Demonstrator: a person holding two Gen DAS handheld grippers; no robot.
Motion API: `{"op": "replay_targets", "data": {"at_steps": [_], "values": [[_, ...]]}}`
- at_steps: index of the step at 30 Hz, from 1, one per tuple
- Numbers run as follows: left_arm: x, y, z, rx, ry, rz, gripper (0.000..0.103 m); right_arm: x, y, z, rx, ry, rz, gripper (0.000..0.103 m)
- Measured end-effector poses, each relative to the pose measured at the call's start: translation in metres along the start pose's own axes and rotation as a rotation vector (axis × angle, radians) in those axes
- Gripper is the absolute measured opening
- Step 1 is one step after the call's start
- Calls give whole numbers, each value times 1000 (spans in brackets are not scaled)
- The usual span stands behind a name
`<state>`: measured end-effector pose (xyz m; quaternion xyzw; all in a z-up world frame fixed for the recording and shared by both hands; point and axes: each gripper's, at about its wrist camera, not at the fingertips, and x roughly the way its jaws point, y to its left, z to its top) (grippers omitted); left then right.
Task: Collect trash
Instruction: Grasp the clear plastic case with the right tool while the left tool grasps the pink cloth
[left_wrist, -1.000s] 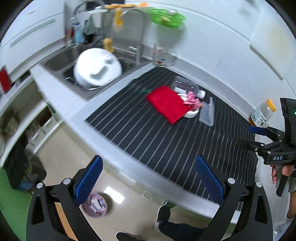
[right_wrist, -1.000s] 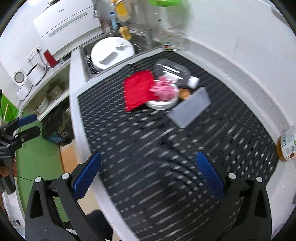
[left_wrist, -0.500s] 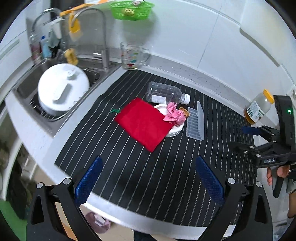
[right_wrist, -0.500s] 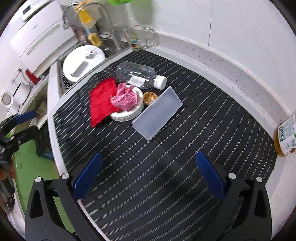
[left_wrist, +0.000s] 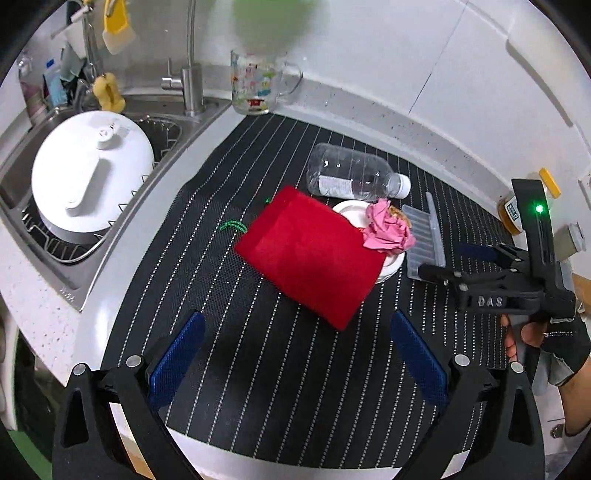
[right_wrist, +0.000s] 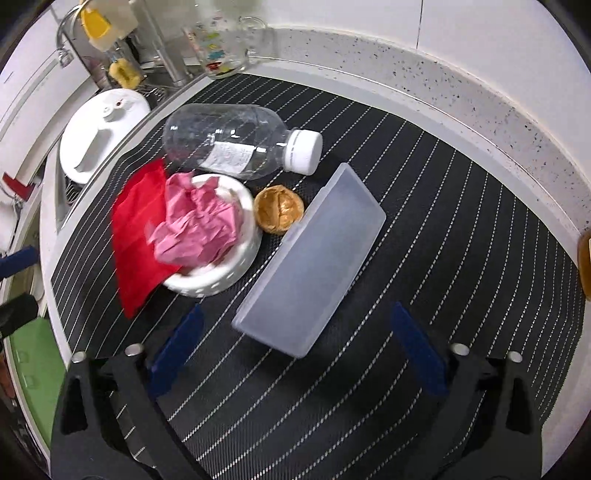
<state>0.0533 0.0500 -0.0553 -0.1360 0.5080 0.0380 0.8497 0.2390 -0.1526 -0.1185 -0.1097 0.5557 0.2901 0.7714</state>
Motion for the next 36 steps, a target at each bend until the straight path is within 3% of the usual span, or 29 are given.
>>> {"op": "replay_targets", "data": {"at_steps": [2,7,11,15,19,36], "values": [[5,2,2,1,9,-11,96,2,-2,1,-3,6,-8,74],[12,2,7,5,11,-34,96,-5,-10,3,-5,9,-22,47],[15,-8,12,20,7,-49,96,-18,-20,3,-6,-14,-34,37],[19,-20,18,35,6,-62,96,-29,-30,6,-10,-39,-51,17],[22,-35,25,54,3,-72,96,-39,-39,7,-18,-56,-56,9],[65,-86,55,140,10,-81,96,-79,-73,7,-7,-111,-13,6]]}}
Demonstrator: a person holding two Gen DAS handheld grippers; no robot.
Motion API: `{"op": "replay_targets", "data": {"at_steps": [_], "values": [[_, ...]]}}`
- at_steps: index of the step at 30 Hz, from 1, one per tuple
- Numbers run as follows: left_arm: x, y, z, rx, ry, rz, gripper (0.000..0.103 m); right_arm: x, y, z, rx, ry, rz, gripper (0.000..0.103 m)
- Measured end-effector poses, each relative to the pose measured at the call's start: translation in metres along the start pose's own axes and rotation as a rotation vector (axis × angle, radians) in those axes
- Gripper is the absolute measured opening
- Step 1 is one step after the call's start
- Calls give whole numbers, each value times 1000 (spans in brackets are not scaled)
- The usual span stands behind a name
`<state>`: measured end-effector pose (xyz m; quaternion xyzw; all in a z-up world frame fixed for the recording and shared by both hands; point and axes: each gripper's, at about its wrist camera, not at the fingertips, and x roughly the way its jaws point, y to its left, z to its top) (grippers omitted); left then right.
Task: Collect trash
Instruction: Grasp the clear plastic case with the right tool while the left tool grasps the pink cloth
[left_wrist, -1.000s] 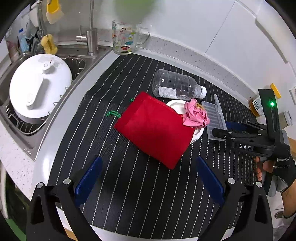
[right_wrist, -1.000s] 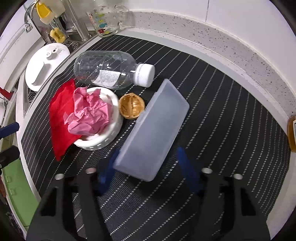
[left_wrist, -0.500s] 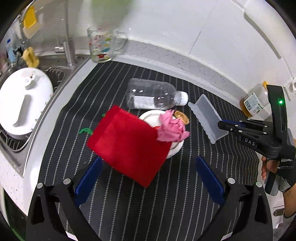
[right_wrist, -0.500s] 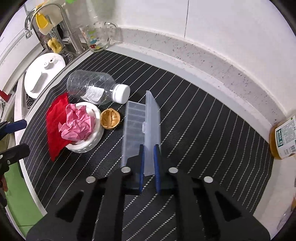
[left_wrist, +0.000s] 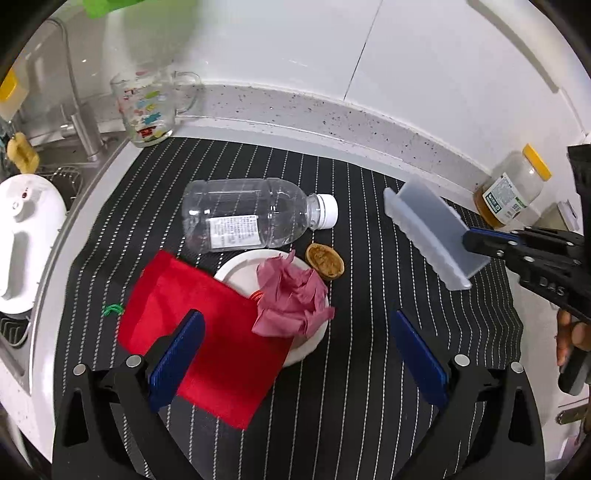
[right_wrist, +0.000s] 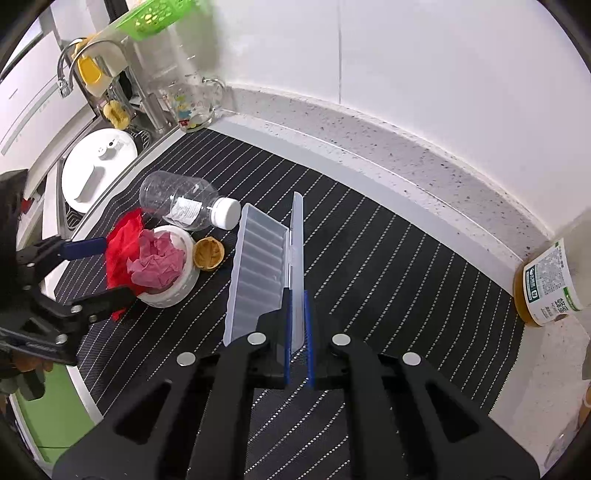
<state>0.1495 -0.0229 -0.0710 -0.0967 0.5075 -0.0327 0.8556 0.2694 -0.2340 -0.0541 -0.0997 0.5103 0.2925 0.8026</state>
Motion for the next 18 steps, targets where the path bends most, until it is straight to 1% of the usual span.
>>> {"op": "replay_targets", "data": {"at_steps": [2,3,4,6,7,8,10,13,18], "values": [[7,0,1,3,6,9,96,0,-3,-2,2,1,3,6],[10,0,1,5,10,13,90,0,-3,-3,3,1,4,6],[13,1,2,7,16,17,79,0,-4,-3,3,2,4,6],[21,4,2,5,37,25,65,1,-6,-4,5,5,7,6],[24,5,2,2,45,25,51,1,-6,-4,4,5,7,6],[27,6,2,-4,56,22,45,2,-6,-4,4,6,7,6],[28,7,2,-10,57,21,37,1,-7,-3,5,5,10,6],[25,6,5,-11,53,9,34,0,-7,-2,4,3,17,6],[10,0,8,-5,28,9,33,-5,-5,-2,-7,0,31,6]]}}
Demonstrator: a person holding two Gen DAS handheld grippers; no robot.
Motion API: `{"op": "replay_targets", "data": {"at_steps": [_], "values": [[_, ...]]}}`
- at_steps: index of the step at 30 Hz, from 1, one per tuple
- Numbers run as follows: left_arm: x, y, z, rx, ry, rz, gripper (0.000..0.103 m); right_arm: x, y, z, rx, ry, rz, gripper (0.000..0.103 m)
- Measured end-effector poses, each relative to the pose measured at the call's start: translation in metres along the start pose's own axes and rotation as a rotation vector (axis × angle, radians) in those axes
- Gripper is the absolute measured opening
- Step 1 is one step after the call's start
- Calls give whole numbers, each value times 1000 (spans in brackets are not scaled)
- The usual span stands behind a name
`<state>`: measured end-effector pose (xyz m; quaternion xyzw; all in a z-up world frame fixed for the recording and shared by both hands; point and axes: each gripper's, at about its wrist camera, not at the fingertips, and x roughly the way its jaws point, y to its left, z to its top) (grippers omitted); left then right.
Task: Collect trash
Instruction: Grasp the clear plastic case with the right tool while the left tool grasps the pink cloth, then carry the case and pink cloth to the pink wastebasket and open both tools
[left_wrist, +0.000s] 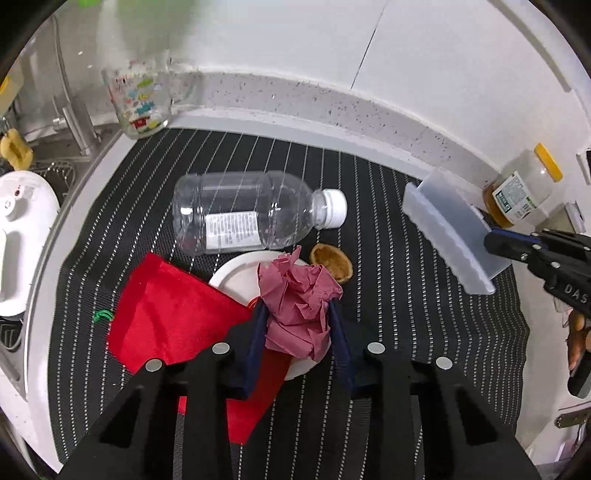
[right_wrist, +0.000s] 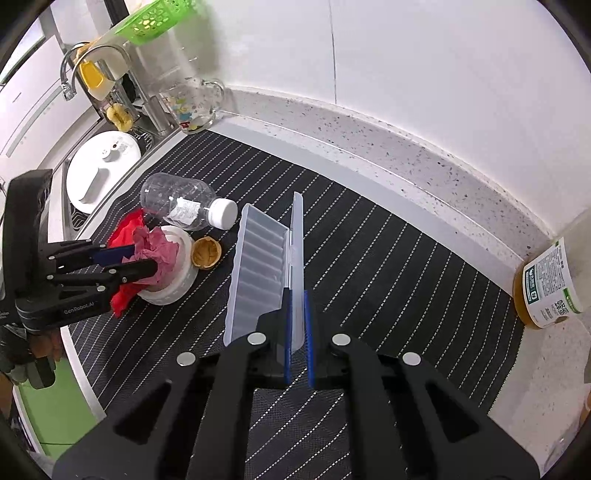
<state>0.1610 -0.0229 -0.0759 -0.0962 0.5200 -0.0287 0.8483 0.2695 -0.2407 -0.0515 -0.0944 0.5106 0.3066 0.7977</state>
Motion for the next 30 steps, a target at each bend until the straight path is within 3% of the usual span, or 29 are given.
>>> {"op": "replay_targets", "data": {"at_steps": [6,12,23,30], "values": [[-36,-12,-6,-13,-46,28,33,-19,10,-4,-56,-15,38,6],[-78,-15,-35,-99,-103,76,33,-35,31,-10,-171,-20,86,6],[-171,6,-158,-364,-196,257,33,-57,119,-45,-455,-12,232,6],[-236,36,-264,-558,-231,378,33,-69,236,-91,-672,24,384,6]]}}
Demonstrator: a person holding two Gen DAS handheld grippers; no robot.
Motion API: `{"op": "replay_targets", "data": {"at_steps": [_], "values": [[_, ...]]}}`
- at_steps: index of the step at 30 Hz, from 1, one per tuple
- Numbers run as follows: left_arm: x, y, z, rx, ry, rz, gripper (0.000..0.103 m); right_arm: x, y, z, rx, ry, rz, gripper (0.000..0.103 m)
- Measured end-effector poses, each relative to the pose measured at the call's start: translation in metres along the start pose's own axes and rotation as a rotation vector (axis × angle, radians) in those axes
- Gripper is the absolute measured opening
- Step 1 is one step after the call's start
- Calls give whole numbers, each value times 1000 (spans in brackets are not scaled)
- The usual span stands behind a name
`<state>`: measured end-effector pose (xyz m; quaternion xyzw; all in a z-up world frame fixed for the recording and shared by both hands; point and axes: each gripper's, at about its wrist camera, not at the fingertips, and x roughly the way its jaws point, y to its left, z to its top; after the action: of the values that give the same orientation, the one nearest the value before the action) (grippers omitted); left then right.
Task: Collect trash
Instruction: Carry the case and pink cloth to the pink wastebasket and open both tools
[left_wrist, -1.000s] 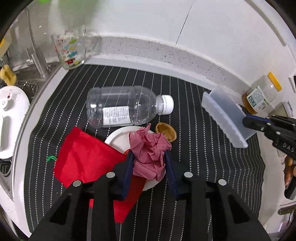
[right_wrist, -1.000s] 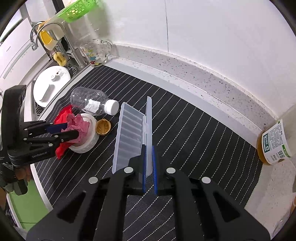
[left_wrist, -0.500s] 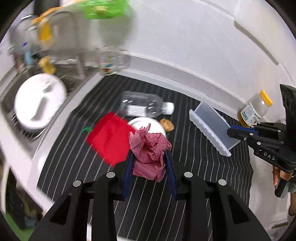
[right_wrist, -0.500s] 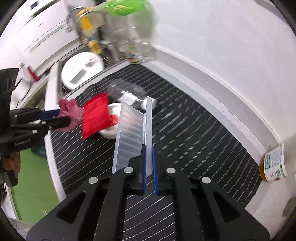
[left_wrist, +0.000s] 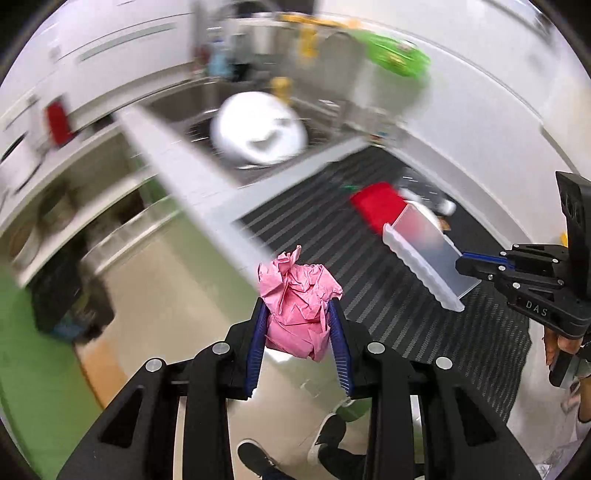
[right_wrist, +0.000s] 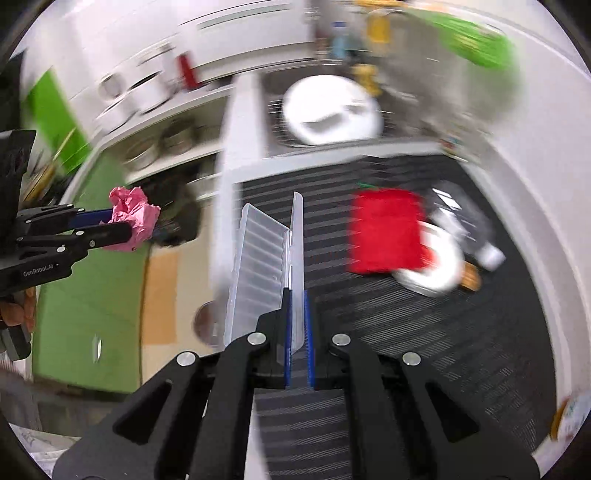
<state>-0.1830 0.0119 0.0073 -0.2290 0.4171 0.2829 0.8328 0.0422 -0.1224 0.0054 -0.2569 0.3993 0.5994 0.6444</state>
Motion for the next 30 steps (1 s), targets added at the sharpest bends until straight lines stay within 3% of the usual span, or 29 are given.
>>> {"op": "replay_targets", "data": {"at_steps": [4,5,9,16,22,27,29,30], "values": [[-30,61,-37,-86,-8,65,33,29,82,19,-111,17,93,6],[-35,73,-45,-100,-6,75,33,29,82,19,-111,17,93,6],[-47,126,-78,-135,11,94,33,65,160,26,-159,53,150,6],[-26,198,-117,-184,67,95,33,128,223,32,-150,113,177,6],[64,240,-170,-214,90,74,33,221,239,7,-197,169,169,6],[170,274,-227,-251,84,72,33,321,231,-35,-240,174,156,6],[205,286,-247,-270,86,79,36,348,226,-45,-246,176,152,6],[220,291,-256,-278,84,80,42,372,222,-55,-252,175,151,6]]}}
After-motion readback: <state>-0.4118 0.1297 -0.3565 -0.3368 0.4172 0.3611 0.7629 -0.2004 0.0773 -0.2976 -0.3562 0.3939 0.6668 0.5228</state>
